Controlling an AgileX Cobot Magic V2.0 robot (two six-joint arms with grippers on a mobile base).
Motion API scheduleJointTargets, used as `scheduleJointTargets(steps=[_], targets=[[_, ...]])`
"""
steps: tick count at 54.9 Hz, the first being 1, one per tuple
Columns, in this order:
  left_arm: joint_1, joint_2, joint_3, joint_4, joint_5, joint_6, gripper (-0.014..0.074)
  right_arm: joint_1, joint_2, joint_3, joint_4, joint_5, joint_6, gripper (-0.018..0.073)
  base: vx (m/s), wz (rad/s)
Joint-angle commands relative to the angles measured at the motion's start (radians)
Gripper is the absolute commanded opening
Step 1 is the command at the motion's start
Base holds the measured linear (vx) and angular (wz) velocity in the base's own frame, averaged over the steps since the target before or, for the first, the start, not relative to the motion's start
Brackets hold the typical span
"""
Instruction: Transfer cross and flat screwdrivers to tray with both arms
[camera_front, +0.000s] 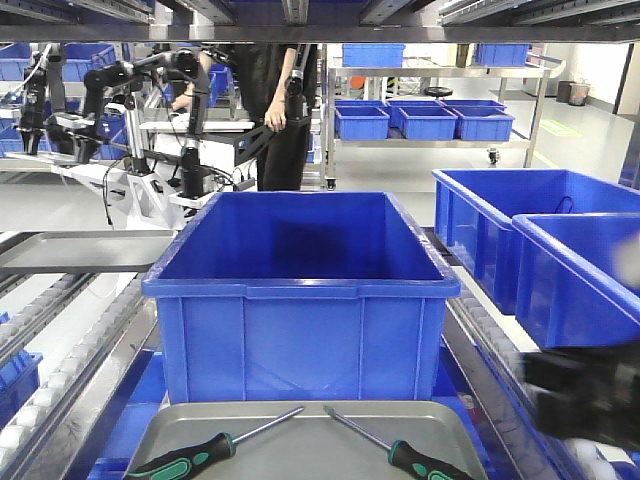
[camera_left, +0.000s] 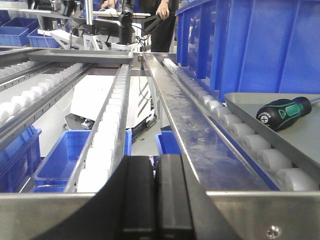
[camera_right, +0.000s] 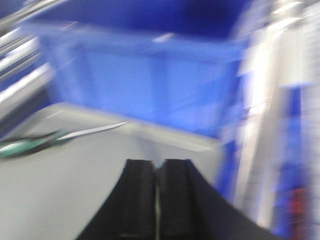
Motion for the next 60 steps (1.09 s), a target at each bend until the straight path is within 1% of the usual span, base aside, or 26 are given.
scheduleJointTargets(steps=[1,3,5,10,16,20,26,33,39,41,42,48,60], targets=[[-0.001,-0.004,-0.028,-0.002,-0.079,-0.006,-0.0006,-0.003,-0.098,0.097,-0.143,-0.231,0.073,-0.0014,0.0,0.0],[-0.001,-0.004,-0.028,-0.002,-0.079,-0.006,-0.0006,-0.008,-0.149,0.17,-0.187,-0.314,0.072,-0.0013,0.0,0.0],[-0.001,-0.004,-0.028,-0.002,-0.079,-0.006,-0.0006,-0.025,-0.193,0.241,-0.208,-0.384,0.072,-0.0013,0.0,0.0],[-0.001,-0.004,-0.028,-0.002,-0.079,-0.006,-0.0006,-0.094,-0.322,0.379,-0.217,-0.488,0.072,-0.0011,0.0,0.0],[-0.001,-0.004,-0.028,-0.002,-0.079,-0.006,-0.0006,-0.187,-0.484,0.526,-0.218,-0.519,0.072,-0.0011,0.0,0.0],[-0.001,-0.004,-0.028,-0.002,-0.079,-0.006,-0.0006,-0.213,-0.587,0.599,-0.221,-0.509,0.072,-0.0011,0.0,0.0],[-0.001,-0.004,-0.028,-0.002,-0.079,-0.006,-0.0006,-0.213,-0.712,0.698,-0.225,-0.47,0.072,-0.0011,0.0,0.0],[-0.001,-0.004,-0.028,-0.002,-0.079,-0.006,-0.0006,-0.213,-0.812,0.79,-0.225,-0.47,0.072,-0.0011,0.0,0.0],[-0.001,-0.004,-0.028,-0.002,-0.079,-0.006,-0.0006,-0.213,-0.911,0.887,-0.224,-0.502,0.08,-0.0011,0.0,0.0],[-0.001,-0.004,-0.028,-0.002,-0.079,-0.006,-0.0006,-0.212,-0.915,0.879,-0.222,-0.447,0.08,-0.0011,0.0,0.0],[-0.001,-0.006,-0.028,-0.002,-0.077,-0.006,-0.0006,-0.209,-0.913,0.877,-0.223,-0.442,0.079,-0.0011,0.0,0.0],[-0.001,-0.003,-0.028,-0.002,-0.078,-0.006,-0.0006,-0.21,-0.913,0.88,-0.221,-0.461,0.08,-0.0011,0.0,0.0],[-0.001,-0.004,-0.028,-0.002,-0.078,-0.006,-0.0006,-0.21,-0.911,0.88,-0.221,-0.456,0.08,-0.0008,0.0,0.0]])
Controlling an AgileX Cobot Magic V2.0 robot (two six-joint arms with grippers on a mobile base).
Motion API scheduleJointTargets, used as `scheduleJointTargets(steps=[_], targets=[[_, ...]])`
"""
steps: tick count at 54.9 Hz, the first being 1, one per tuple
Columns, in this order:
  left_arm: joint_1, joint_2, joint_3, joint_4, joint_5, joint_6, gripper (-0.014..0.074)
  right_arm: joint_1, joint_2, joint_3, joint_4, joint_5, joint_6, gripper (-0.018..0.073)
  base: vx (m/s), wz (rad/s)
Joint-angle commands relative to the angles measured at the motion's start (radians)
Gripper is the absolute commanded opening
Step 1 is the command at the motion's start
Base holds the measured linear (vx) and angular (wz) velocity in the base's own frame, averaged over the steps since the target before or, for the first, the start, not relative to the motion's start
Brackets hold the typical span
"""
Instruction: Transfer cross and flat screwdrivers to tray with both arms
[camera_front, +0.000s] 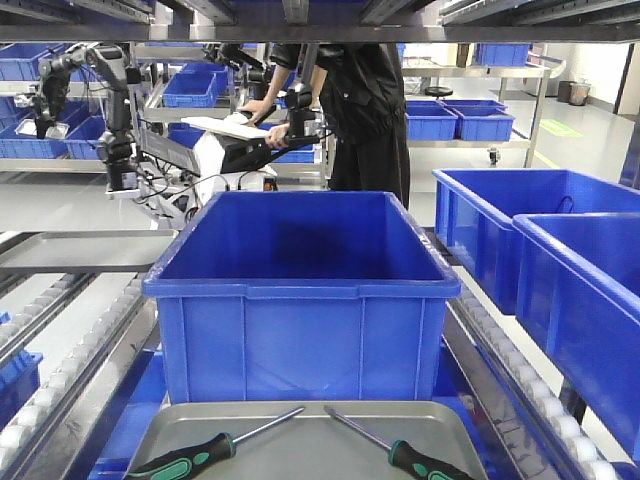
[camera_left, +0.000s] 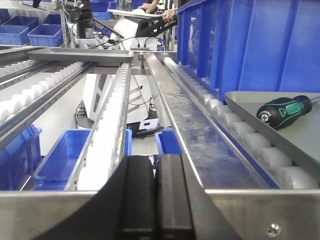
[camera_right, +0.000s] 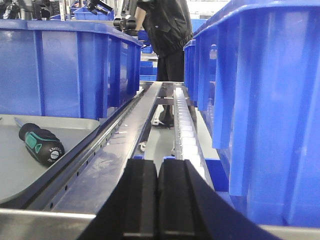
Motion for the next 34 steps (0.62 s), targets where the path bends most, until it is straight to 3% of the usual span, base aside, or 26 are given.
scheduleJointTargets(steps=[1,34], targets=[[-0.001,-0.003,-0.028,-0.002,-0.083,-0.006,-0.0006,-0.001,-0.005,0.008,-0.007,-0.08,0.001,-0.0008,0.0,0.0],[-0.001,-0.003,-0.028,-0.002,-0.083,-0.006,-0.0006,-0.001,-0.005,0.008,-0.007,-0.073,0.001,-0.0008,0.0,0.0]])
